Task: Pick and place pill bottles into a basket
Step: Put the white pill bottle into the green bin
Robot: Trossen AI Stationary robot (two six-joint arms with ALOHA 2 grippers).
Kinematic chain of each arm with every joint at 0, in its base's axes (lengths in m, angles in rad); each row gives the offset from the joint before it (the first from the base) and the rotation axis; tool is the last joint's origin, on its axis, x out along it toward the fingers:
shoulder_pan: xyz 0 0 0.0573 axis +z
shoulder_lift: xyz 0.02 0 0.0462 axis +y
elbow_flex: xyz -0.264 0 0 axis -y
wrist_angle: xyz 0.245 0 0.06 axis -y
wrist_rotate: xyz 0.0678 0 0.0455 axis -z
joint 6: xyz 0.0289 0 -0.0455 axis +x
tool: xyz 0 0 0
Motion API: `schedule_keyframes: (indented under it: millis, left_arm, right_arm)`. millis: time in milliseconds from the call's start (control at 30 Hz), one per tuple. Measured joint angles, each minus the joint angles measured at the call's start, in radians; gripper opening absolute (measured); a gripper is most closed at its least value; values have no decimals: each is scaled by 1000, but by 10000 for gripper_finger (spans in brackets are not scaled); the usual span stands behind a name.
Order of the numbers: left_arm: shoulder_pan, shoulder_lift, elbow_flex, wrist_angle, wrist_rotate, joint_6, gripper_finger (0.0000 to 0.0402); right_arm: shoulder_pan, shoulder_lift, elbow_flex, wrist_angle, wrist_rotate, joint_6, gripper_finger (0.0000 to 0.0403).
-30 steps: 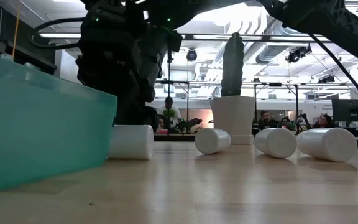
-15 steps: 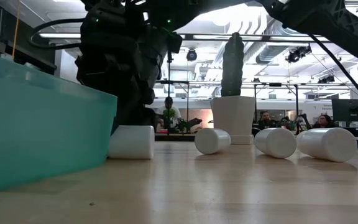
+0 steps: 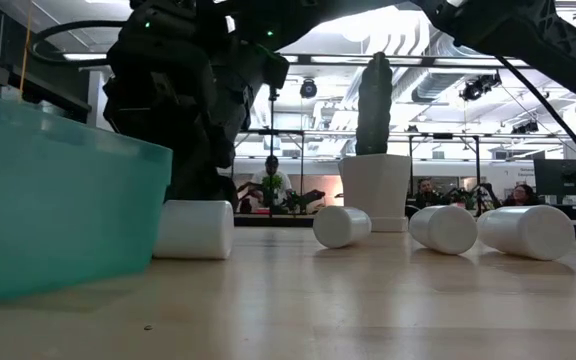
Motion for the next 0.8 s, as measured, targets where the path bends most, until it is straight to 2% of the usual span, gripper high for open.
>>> schedule_keyframes:
  millis: [200,400,600,800]
  left_arm:
    - [0,0,0,-3,1,0,262]
    - [0,0,0,-24,1,15,262]
    - [0,0,0,-37,1,29,262]
    - [0,0,0,-37,1,30,262]
  right_arm:
    - [-41,4,64,-62,96,-48,152]
    - [-103,-35,64,-76,154,-54,151]
    - [-113,-105,67,10,160,-55,150]
    - [-74,-138,67,247,160,-53,150]
